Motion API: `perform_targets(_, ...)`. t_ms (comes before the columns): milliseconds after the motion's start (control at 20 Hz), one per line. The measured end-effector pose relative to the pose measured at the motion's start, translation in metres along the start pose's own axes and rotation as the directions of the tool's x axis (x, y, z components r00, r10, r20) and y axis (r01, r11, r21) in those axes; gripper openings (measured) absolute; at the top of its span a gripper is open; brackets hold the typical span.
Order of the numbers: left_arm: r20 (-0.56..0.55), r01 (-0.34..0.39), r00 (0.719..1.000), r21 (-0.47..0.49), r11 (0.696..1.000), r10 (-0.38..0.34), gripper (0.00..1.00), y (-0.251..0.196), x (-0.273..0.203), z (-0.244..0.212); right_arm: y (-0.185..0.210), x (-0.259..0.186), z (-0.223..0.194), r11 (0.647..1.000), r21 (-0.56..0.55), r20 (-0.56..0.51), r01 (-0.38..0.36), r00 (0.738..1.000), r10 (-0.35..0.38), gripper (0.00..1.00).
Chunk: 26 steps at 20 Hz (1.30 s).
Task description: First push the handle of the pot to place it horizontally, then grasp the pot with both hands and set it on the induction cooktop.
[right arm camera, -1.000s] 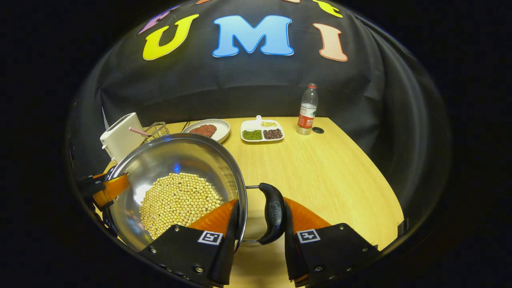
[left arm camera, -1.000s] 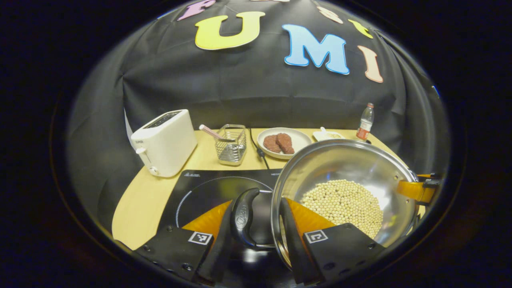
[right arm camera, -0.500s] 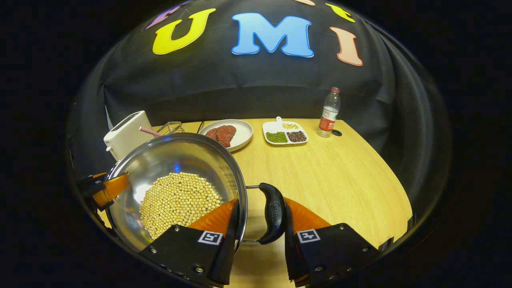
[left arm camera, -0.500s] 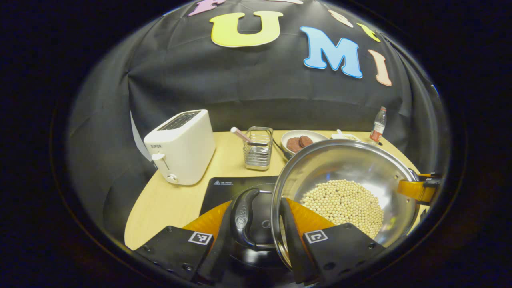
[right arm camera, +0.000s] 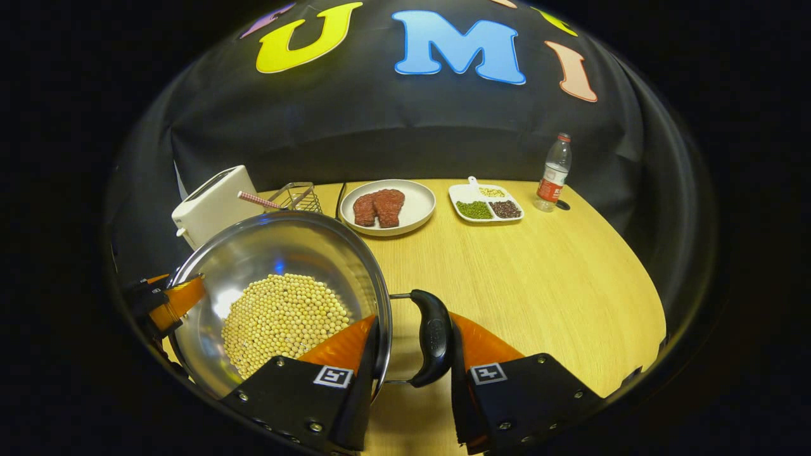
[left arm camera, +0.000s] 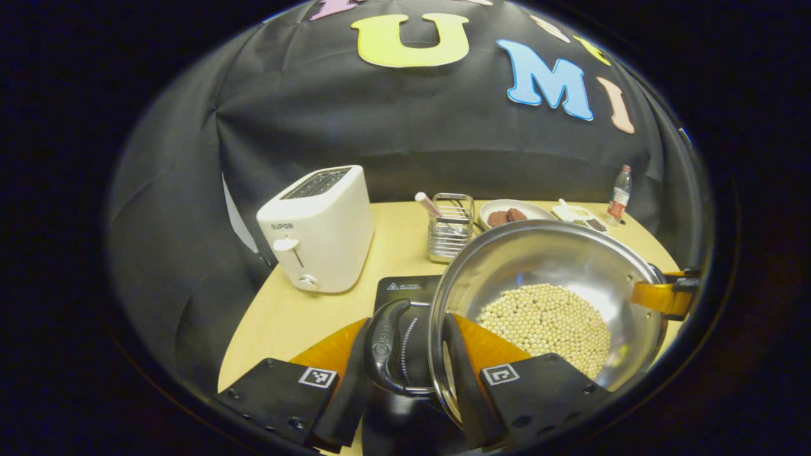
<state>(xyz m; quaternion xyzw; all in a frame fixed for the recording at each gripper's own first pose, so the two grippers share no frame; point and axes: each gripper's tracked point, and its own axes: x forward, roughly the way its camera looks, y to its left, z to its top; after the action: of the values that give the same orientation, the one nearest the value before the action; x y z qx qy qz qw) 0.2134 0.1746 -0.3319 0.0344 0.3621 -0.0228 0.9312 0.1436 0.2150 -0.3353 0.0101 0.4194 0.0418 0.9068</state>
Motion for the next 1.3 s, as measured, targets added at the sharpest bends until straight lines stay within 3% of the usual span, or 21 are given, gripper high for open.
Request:
perform_targets(150,-0.004,-0.012,1.0,-0.005,1.0,0.012,0.65,0.016,0.004,-0.002,0.014,0.005,0.001,1.0,0.0,0.0,-0.01,1.0,0.01,0.53)
perform_targets(200,-0.003,-0.016,1.0,-0.006,1.0,0.016,0.69,0.02,0.005,-0.002,0.019,0.006,0.002,1.0,0.0,0.001,-0.014,1.0,0.014,0.53)
perform_targets(400,0.0,-0.035,0.999,-0.01,0.999,0.035,0.69,0.036,0.008,0.0,0.034,0.012,0.005,1.0,0.002,0.002,-0.03,1.0,0.03,0.53)
perform_targets(850,-0.01,-0.046,0.999,-0.043,0.998,0.046,0.68,0.036,0.007,-0.002,0.041,0.016,0.008,0.999,-0.003,0.012,-0.053,0.999,0.053,0.56)
perform_targets(1000,-0.001,-0.082,0.997,-0.085,0.993,0.082,0.78,0.036,0.004,0.0,0.041,0.009,0.012,0.997,0.011,0.037,-0.074,0.997,0.074,0.7)
perform_targets(1050,0.022,-0.104,0.994,-0.101,0.989,0.106,0.89,0.039,0.004,0.004,0.034,0.008,0.012,0.998,0.02,0.042,-0.067,0.997,0.066,0.8)
perform_targets(1100,0.047,-0.117,0.991,-0.119,0.986,0.123,1.0,0.039,0.003,0.009,0.026,0.006,0.01,0.997,0.032,0.05,-0.066,0.997,0.064,1.0)
perform_targets(1300,0.156,-0.136,0.975,-0.151,0.979,0.16,0.92,0.035,-0.019,0.036,0.011,-0.018,0.018,0.993,0.025,0.112,-0.116,0.987,0.112,1.0)
